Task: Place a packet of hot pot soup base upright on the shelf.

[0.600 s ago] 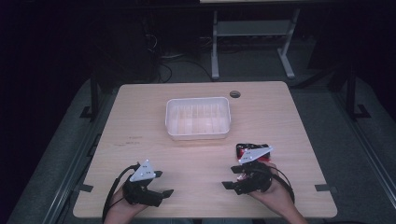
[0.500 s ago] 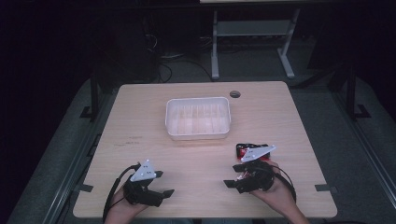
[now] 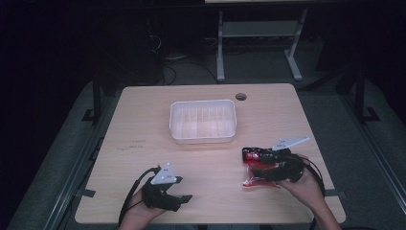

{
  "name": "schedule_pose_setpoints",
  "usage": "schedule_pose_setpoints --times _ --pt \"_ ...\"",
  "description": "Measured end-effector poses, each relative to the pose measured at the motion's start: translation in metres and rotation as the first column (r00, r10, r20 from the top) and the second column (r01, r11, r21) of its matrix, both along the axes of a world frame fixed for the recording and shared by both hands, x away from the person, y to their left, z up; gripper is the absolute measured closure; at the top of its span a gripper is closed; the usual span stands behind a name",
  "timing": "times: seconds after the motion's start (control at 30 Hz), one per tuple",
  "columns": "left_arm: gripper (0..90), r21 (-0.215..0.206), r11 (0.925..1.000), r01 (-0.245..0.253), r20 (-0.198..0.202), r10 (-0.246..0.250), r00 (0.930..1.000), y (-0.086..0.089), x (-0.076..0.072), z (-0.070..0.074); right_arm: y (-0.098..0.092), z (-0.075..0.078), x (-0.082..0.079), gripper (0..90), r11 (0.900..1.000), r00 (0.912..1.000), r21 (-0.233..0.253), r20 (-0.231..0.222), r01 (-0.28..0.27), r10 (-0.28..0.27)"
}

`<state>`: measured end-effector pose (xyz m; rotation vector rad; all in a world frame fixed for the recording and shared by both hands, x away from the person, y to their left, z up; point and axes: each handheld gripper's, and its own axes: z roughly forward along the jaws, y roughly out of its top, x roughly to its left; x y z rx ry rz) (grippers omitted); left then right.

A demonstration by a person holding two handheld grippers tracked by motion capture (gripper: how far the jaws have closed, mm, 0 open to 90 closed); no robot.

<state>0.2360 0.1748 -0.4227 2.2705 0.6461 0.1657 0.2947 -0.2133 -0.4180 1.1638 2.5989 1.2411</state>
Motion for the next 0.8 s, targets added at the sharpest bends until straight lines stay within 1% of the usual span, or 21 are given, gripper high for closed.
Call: schedule_pose_setpoints --times 0.03,0.07,0.1,0.17,0.23,0.27,0.3,0.33,0.37,0.4,0.43,0.47,0.5,0.53,0.57,0.6,0.63,0.67,0.77,0.8 --pt "30.5 0.0 1.0 0.0 0.0 0.0 1.0 0.0 0.0 0.0 0.0 0.0 0.0 30.7 1.0 1.0 0.0 0.0 0.0 0.0" --pt "30.8 -0.004 0.9999 0.012 -0.001 -0.012 0.9999 -0.008 0.002 0.001 -0.005 0.001 0.005 30.6 1.0 0.9999 0.0 -0.009 0.012 -0.012" --pt "30.8 -0.004 0.9999 0.012 -0.001 -0.012 0.9999 -0.008 0.002 0.001 -0.005 0.001 0.005 30.6 1.0 0.9999 0.0 -0.009 0.012 -0.012" --pt "30.9 -0.007 0.9996 0.027 -0.002 -0.028 0.9996 -0.019 0.004 0.003 -0.008 0.003 0.009 30.7 1.0 0.9998 -0.002 -0.009 0.016 -0.016" --pt "30.9 -0.022 0.9985 0.05 -0.008 -0.05 0.9987 -0.031 0.006 0.006 -0.011 0.004 0.013 30.7 1.0 0.9999 -0.005 -0.01 0.014 -0.014" --pt "30.9 -0.02 0.9977 0.064 -0.003 -0.064 0.9979 -0.039 0.007 0.008 -0.014 0.006 0.016 30.9 1.0 0.9998 -0.008 -0.008 0.018 -0.019" --pt "31.1 -0.02 0.9977 0.064 -0.003 -0.064 0.9979 -0.039 0.007 0.008 -0.015 0.006 0.017 30.9 1.0 0.9998 -0.007 -0.011 0.019 -0.019" --pt "31.2 -0.016 0.9966 0.08 -0.006 -0.08 0.9967 -0.049 0.009 0.01 -0.017 0.007 0.019 30.9 1.0 0.9997 -0.013 -0.016 0.019 -0.019" --pt "31.3 -0.016 0.9966 0.08 -0.006 -0.08 0.9967 -0.049 0.009 0.01 -0.017 0.007 0.019 30.9 1.0 0.9997 -0.013 -0.016 0.019 -0.019" --pt "31.8 -0.012 0.9954 0.095 -0.005 -0.095 0.9955 -0.059 0.012 0.012 -0.02 0.01 0.023 30.9 1.0 0.9996 -0.017 -0.017 0.024 -0.024" --pt "32.0 -0.012 0.9954 0.095 -0.005 -0.095 0.9955 -0.059 0.012 0.012 -0.02 0.01 0.023 30.9 1.0 0.9996 -0.017 -0.017 0.024 -0.024" --pt "32.7 -0.015 0.9944 0.105 -0.004 -0.105 0.9945 -0.067 0.015 0.015 -0.025 0.011 0.028 31.3 1.0 0.9993 -0.005 -0.026 0.028 -0.028" --pt "33.4 -0.015 0.9944 0.105 -0.004 -0.105 0.9945 -0.067 0.015 0.015 -0.025 0.011 0.028 31.3 1.0 0.9993 -0.005 -0.026 0.028 -0.028" --pt "33.8 -0.018 0.9937 0.111 -0.005 -0.111 0.9938 -0.076 0.019 0.018 -0.028 0.012 0.033 31.3 0.999 0.9986 -0.012 -0.037 0.037 -0.037" --pt "34.2 -0.018 0.9937 0.111 -0.005 -0.111 0.9938 -0.076 0.019 0.018 -0.028 0.012 0.033 31.3 0.999 0.9986 -0.012 -0.037 0.037 -0.037" --pt "34.8 -0.023 0.9928 0.118 -0.003 -0.118 0.9931 -0.085 0.022 0.02 -0.031 0.011 0.038 31.3 0.999 0.998 -0.021 -0.044 0.044 -0.045" --pt "35.2 -0.023 0.9928 0.118 -0.003 -0.118 0.9931 -0.085 0.022 0.02 -0.031 0.011 0.038 31.3 0.999 0.998 -0.021 -0.044 0.044 -0.045" --pt "35.2 -0.016 0.9918 0.127 -0.004 -0.127 0.9919 -0.094 0.026 0.022 -0.031 0.01 0.04 31.4 0.999 0.998 -0.023 -0.044 0.046 -0.047" --pt "36.3 0.001 0.9897 0.143 0.0 -0.143 0.9897 -0.108 0.03 0.023 -0.033 0.008 0.048 31.4 0.998 0.9967 -0.028 -0.057 0.057 -0.058" --pt "37.0 0.01 0.988 0.154 0.0 -0.154 0.9881 -0.116 0.032 0.023 -0.033 0.006 0.05 31.4 0.998 0.9963 -0.032 -0.062 0.058 -0.06"
